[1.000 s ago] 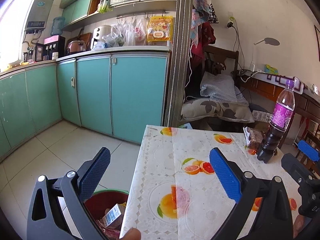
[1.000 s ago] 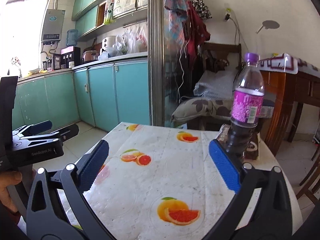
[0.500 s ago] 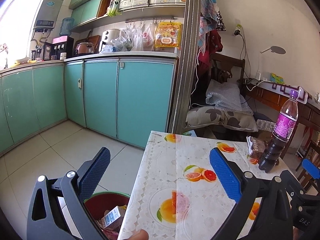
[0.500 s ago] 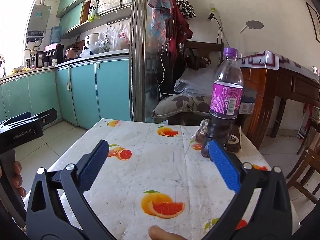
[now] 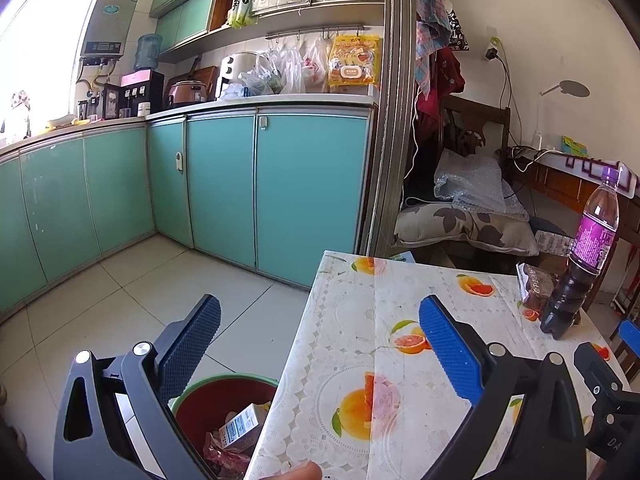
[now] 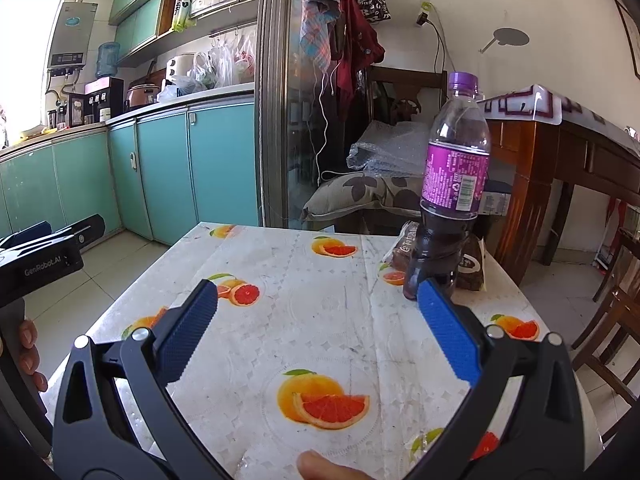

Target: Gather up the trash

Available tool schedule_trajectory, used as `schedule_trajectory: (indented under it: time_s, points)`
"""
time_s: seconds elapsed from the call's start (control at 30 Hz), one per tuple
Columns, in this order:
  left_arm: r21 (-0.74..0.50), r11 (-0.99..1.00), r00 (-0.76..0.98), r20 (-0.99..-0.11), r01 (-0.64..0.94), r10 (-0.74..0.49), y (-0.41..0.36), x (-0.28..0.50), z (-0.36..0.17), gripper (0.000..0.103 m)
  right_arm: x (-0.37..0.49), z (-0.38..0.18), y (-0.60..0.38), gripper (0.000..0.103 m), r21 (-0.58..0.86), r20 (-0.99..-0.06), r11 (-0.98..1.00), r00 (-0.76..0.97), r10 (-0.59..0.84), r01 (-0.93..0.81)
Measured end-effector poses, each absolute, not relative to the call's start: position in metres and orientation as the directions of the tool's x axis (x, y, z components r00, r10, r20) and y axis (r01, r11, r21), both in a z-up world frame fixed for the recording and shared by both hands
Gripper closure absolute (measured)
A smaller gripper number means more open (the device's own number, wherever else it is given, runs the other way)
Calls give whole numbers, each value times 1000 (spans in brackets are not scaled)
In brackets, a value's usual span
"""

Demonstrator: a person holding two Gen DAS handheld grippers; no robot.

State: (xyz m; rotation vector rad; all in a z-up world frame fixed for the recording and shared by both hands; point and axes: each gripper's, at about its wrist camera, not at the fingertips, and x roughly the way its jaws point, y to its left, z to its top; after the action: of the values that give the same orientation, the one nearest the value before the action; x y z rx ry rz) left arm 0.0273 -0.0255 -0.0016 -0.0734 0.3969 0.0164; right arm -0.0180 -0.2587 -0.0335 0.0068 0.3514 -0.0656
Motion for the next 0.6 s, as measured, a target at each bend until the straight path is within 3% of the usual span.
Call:
schedule_trajectory:
  time_s: [0.6]
  points:
    - [-58,998,916,-402,-33,7,-27,28,-4,7,-15,-40,-260,4,14,-384,999,923,-35,44]
